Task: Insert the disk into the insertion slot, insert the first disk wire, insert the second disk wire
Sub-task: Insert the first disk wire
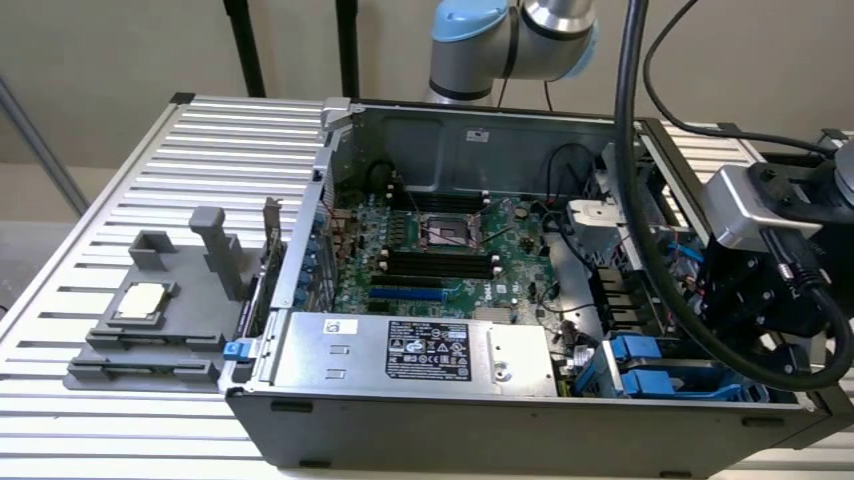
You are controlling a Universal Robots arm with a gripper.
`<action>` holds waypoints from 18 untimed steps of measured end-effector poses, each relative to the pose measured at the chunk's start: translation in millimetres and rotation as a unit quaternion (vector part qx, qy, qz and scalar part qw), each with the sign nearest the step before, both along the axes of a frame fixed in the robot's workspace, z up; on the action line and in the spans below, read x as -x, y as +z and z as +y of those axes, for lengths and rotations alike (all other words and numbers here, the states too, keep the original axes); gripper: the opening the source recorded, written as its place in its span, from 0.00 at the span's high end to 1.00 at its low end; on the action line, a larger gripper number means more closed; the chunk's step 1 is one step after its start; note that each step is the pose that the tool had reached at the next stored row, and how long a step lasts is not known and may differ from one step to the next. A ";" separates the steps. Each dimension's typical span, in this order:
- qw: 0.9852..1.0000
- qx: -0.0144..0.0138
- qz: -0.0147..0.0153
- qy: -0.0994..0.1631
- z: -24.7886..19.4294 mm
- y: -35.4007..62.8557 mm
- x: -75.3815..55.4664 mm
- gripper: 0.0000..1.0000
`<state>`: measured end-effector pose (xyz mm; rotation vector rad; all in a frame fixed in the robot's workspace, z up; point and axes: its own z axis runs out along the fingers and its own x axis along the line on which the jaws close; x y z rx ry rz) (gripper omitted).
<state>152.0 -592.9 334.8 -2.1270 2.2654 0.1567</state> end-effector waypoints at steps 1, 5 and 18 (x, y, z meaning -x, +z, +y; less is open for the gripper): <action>1.000 0.000 0.001 0.000 0.0 1.4 -0.2 0.82; 1.000 0.000 0.008 0.000 0.1 15.4 -1.4 0.76; 1.000 0.000 0.013 0.000 -0.5 63.1 2.6 0.76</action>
